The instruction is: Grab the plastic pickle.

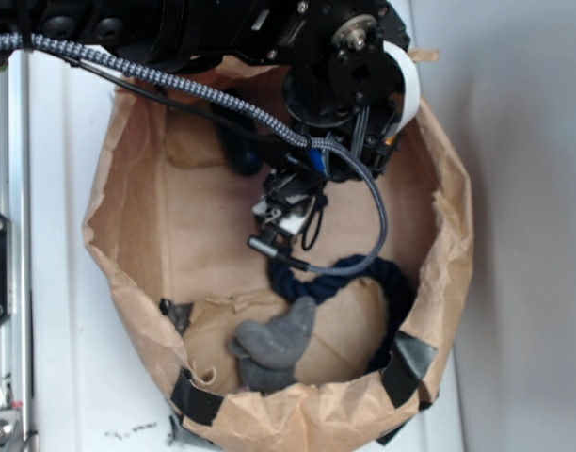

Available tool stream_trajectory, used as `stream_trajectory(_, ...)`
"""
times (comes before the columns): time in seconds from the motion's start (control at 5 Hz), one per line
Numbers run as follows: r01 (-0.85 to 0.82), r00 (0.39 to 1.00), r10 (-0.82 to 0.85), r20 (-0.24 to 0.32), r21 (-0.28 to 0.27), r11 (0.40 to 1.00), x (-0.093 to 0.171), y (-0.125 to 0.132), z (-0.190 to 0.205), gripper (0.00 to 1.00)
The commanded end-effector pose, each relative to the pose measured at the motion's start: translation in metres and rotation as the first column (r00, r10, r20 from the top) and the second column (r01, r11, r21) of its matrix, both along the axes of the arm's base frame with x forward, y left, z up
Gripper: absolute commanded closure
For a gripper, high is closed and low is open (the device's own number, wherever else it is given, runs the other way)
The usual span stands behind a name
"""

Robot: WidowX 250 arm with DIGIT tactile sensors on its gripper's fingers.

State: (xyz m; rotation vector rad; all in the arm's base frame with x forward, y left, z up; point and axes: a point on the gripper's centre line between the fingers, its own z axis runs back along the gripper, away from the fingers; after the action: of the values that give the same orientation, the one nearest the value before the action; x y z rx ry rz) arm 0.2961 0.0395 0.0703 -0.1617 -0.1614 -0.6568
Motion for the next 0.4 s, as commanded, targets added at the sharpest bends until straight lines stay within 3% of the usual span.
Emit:
stream_trajectory(0.0,0.114,0.993,-0.114,0.01,0.012,0.993,-0.008,0.021,0.015,0.0)
stream_trajectory(0.2,0.154,0.988,-0.154,-0.01,0.007,0.988,-0.023,0.025,0.021,0.0)
